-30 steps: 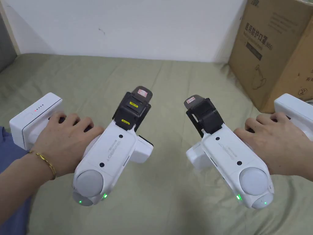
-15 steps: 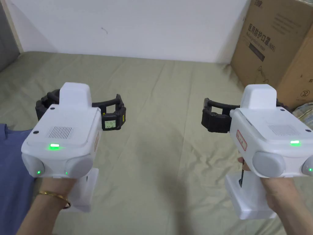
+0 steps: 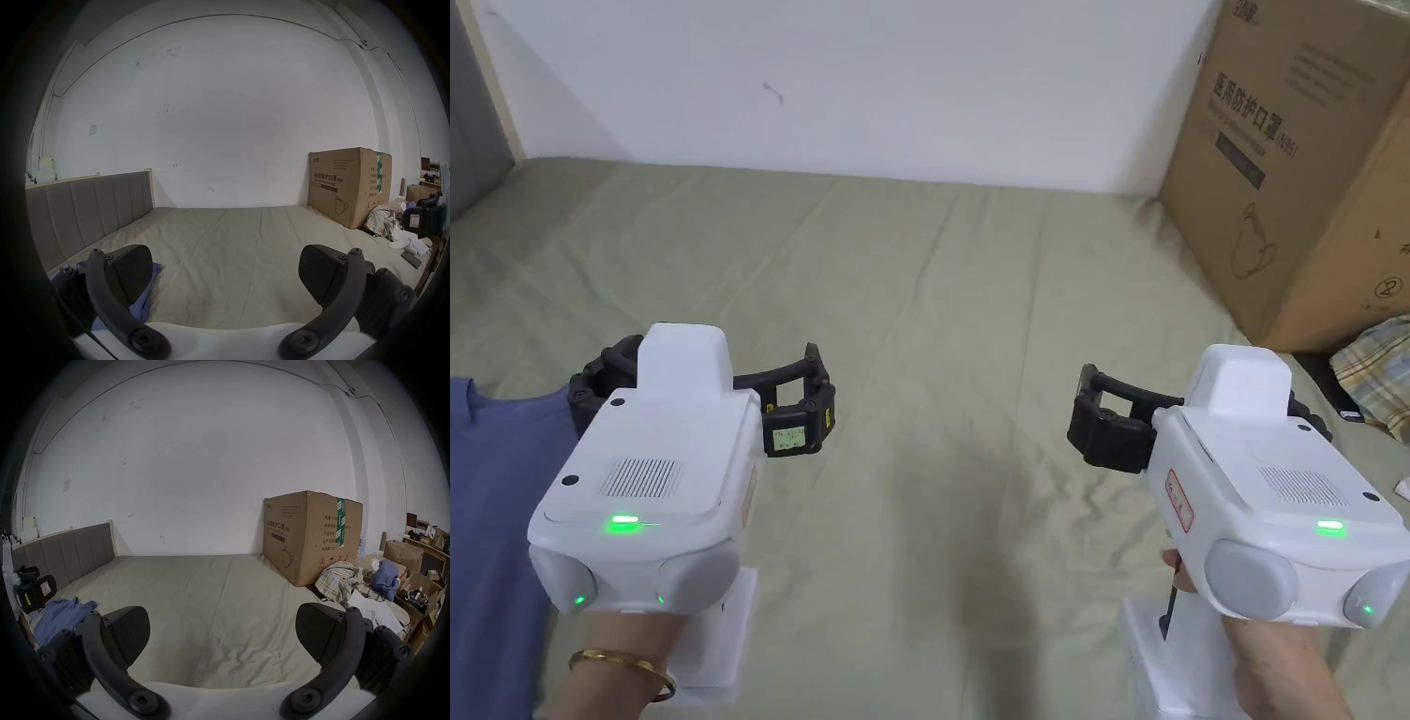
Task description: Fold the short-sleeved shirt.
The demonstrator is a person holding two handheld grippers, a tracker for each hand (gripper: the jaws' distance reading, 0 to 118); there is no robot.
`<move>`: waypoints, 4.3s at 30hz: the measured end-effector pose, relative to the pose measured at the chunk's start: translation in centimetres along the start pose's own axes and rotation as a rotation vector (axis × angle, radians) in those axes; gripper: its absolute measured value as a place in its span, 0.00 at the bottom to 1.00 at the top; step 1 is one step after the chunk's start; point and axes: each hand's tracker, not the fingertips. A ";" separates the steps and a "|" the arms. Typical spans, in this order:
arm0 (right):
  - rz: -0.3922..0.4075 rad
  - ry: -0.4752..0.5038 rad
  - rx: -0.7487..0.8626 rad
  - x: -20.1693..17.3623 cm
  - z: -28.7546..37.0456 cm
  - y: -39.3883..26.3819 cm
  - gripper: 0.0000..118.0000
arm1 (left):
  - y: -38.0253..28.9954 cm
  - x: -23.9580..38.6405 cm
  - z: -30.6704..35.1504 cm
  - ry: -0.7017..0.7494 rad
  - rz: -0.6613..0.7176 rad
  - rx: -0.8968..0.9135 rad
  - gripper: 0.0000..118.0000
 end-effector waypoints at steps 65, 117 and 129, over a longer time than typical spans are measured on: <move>0.050 0.036 0.024 -0.7 1.1 1.7 0.00 | 1.2 0.6 0.2 -0.039 -0.015 -0.020 0.00; 0.180 0.736 0.053 -26.0 1.1 3.0 0.00 | -0.1 -21.0 14.7 0.630 0.048 -0.029 0.00; 0.176 0.717 0.033 -25.5 -0.3 3.2 0.00 | -0.8 -24.9 7.3 0.497 0.114 -0.205 1.00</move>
